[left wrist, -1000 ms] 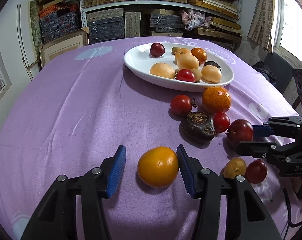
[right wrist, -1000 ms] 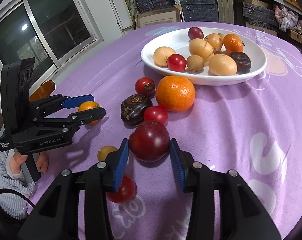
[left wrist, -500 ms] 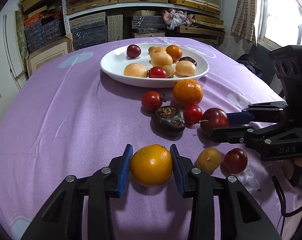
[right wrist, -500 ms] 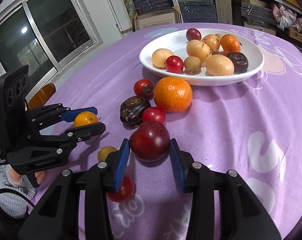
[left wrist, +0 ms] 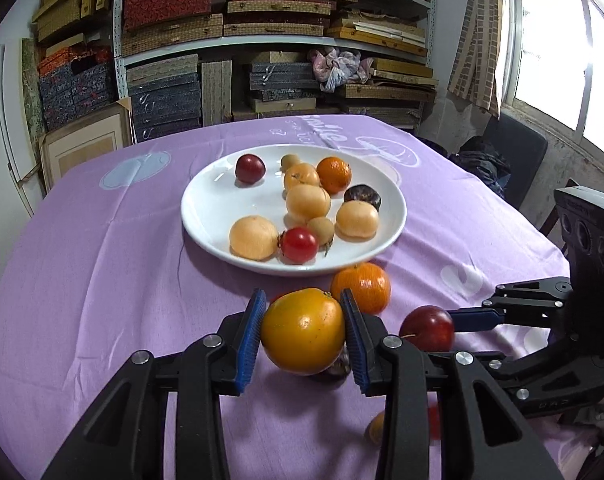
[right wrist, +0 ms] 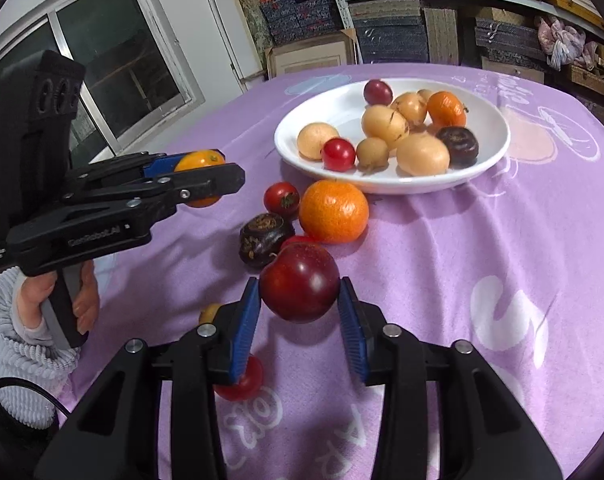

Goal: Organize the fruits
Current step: 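Place the orange tomato and plum onto the white plate with both grippers, then move the open left gripper toward the dark brown passion fruit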

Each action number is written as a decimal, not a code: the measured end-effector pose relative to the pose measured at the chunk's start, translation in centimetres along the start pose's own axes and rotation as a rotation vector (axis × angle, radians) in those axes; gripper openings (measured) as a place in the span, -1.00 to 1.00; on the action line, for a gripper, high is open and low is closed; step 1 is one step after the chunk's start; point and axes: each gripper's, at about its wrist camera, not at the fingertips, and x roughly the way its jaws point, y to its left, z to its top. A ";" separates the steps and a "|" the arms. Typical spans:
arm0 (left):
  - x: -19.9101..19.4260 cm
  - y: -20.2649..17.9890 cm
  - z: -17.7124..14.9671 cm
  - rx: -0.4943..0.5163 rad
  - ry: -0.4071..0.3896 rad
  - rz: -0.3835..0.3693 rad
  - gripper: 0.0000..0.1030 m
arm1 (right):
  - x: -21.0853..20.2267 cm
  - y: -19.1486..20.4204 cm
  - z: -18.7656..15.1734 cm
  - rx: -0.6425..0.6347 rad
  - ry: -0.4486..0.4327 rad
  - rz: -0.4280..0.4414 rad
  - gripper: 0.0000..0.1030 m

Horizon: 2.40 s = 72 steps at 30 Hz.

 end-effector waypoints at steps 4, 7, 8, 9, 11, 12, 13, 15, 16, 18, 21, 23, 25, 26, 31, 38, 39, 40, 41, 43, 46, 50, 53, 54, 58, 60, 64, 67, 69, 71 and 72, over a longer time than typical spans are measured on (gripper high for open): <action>2.0 0.8 3.6 -0.006 -0.003 -0.013 -0.25 | -1.7 -2.0 3.0 0.013 -0.064 -0.073 -0.24; 4.3 1.8 5.8 -0.035 -0.004 -0.007 -0.25 | -1.2 -4.6 5.9 0.056 -0.084 -0.128 -0.24; 5.1 2.2 6.3 -0.051 -0.005 -0.002 -0.25 | -0.8 -5.4 6.7 0.069 -0.095 -0.141 -0.24; 6.0 2.6 6.7 -0.064 -0.001 0.011 -0.25 | -0.3 -6.0 7.4 0.083 -0.096 -0.144 -0.24; 7.4 3.4 7.1 -0.085 0.005 0.034 -0.21 | 1.1 -6.9 8.5 0.098 -0.090 -0.147 -0.24; 8.1 3.8 7.2 -0.098 0.006 0.038 -0.21 | 1.7 -7.3 8.8 0.105 -0.092 -0.156 -0.24; 8.5 4.2 7.1 -0.115 0.008 0.040 -0.22 | 2.3 -7.6 9.0 0.112 -0.095 -0.166 -0.22; 9.0 4.7 7.1 -0.137 0.006 0.029 -0.02 | 3.3 -8.2 9.1 0.126 -0.099 -0.167 -0.17; 9.0 4.9 6.9 -0.142 0.001 0.023 0.25 | 3.4 -8.4 8.9 0.130 -0.113 -0.156 -0.02; 8.6 5.1 6.7 -0.148 -0.017 0.019 0.53 | 3.0 -8.7 8.7 0.140 -0.152 -0.133 0.51; 7.5 5.4 6.4 -0.154 -0.032 0.009 0.71 | 1.2 -8.6 8.4 0.164 -0.231 -0.129 0.82; 6.3 5.4 6.0 -0.152 -0.043 0.019 0.83 | 0.3 -8.0 8.2 0.150 -0.231 -0.133 0.86; 4.9 5.4 5.4 -0.158 -0.056 0.036 0.89 | -0.9 -7.2 7.5 0.133 -0.240 -0.144 0.92; 4.1 5.4 4.8 -0.159 -0.064 0.043 0.90 | -1.5 -6.7 7.0 0.121 -0.242 -0.150 0.92; 0.8 4.6 1.0 -0.139 -0.074 0.085 0.90 | -3.1 -3.8 3.3 0.057 -0.213 -0.217 0.92; 0.9 1.8 -3.5 -0.100 0.025 0.052 0.90 | -1.7 -1.4 0.5 -0.065 -0.146 -0.295 0.92; 1.2 1.2 -3.7 -0.080 0.038 0.053 0.90 | -1.5 -1.2 0.4 -0.075 -0.141 -0.296 0.92; 1.4 0.6 -3.8 -0.055 0.049 0.059 0.90 | -1.3 -1.1 0.4 -0.082 -0.136 -0.299 0.92; 1.6 0.1 -3.9 -0.031 0.053 0.066 0.90 | -1.0 -1.1 0.4 -0.091 -0.130 -0.302 0.92; 2.1 -0.7 -3.9 0.007 0.058 0.103 0.90 | -0.6 -1.2 0.4 -0.099 -0.114 -0.298 0.92; 3.3 -1.0 -3.8 0.030 0.112 0.140 0.90 | -0.4 -1.4 0.5 -0.096 -0.101 -0.285 0.92; 4.4 -0.4 -3.4 0.015 0.145 0.174 0.93 | -0.2 -1.7 0.6 -0.085 -0.095 -0.275 0.92; 4.6 0.4 -3.3 0.050 0.153 0.245 0.93 | -0.2 -2.0 0.6 -0.075 -0.092 -0.271 0.92; 4.4 0.8 -3.5 0.065 0.154 0.297 0.93 | -0.2 -2.0 0.6 -0.072 -0.089 -0.272 0.92; 3.6 4.0 -4.1 -0.029 0.175 0.318 0.93 | 0.2 -2.3 0.6 -0.058 -0.062 -0.257 0.92; 3.1 4.9 -4.2 -0.083 0.165 0.276 0.93 | 0.5 -2.6 0.7 -0.039 -0.042 -0.247 0.92; 3.2 4.5 -4.2 -0.052 0.172 0.256 0.93 | 1.1 -3.3 0.5 0.016 -0.002 -0.203 0.92; 3.4 3.6 -3.9 -0.028 0.161 0.219 0.93 | 1.4 -3.2 0.4 0.021 0.009 -0.183 0.92; 3.9 3.3 -3.7 -0.020 0.169 0.199 0.93 | 1.3 -3.2 0.3 0.024 0.000 -0.156 0.92; 4.4 3.3 -3.6 -0.026 0.180 0.200 0.93 | 1.1 -3.3 0.4 0.036 -0.008 -0.127 0.92; 4.5 3.4 -3.7 -0.034 0.189 0.204 0.93 | 1.2 -3.4 0.4 0.042 -0.009 -0.123 0.92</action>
